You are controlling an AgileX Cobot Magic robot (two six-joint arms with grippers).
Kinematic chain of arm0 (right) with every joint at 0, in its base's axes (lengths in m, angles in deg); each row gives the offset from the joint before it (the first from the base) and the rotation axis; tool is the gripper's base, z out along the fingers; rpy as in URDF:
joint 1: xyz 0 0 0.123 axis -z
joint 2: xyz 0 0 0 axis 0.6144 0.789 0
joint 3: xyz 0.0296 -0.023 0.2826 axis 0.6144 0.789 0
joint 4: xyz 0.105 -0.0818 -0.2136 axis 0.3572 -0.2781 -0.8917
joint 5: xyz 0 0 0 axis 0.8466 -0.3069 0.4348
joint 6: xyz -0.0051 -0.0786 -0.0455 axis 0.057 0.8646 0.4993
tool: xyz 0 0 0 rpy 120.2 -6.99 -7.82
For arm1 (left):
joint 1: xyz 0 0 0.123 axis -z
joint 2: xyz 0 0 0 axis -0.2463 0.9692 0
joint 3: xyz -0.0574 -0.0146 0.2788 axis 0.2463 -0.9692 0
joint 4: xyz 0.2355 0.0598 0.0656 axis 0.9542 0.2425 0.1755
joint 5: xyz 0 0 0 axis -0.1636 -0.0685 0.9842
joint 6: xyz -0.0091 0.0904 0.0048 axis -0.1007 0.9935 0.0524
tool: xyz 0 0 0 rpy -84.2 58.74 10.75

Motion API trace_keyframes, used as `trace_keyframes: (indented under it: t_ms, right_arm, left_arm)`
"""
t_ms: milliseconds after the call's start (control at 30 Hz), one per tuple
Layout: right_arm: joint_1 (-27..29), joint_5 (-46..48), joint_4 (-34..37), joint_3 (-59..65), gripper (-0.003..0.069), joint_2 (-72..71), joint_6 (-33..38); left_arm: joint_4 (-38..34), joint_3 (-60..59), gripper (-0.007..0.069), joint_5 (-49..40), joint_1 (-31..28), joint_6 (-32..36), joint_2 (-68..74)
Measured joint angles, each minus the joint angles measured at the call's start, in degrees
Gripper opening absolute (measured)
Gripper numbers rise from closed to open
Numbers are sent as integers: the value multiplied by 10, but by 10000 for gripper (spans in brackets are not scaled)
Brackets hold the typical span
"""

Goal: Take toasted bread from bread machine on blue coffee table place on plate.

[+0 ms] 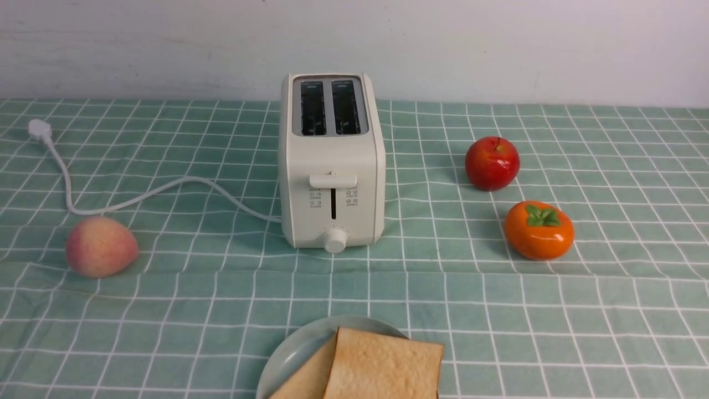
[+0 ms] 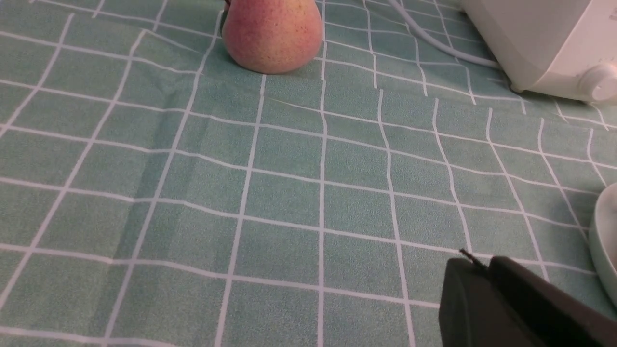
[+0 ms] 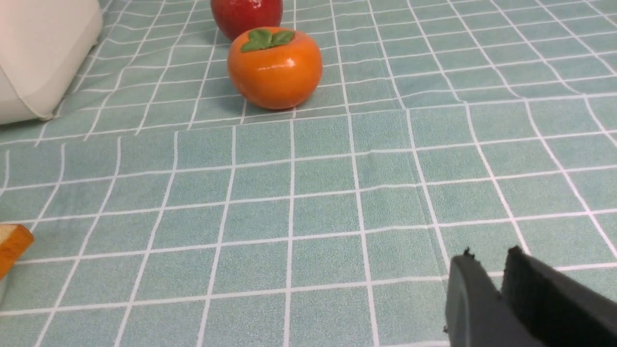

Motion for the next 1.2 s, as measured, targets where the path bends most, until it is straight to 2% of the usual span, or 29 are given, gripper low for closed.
trace_keyframes:
  t_ms: [1200]
  right_arm:
    - [0, 0, 0, 0, 146, 0, 0]
  left_arm:
    - [0, 0, 71, 0, 0, 0, 0]
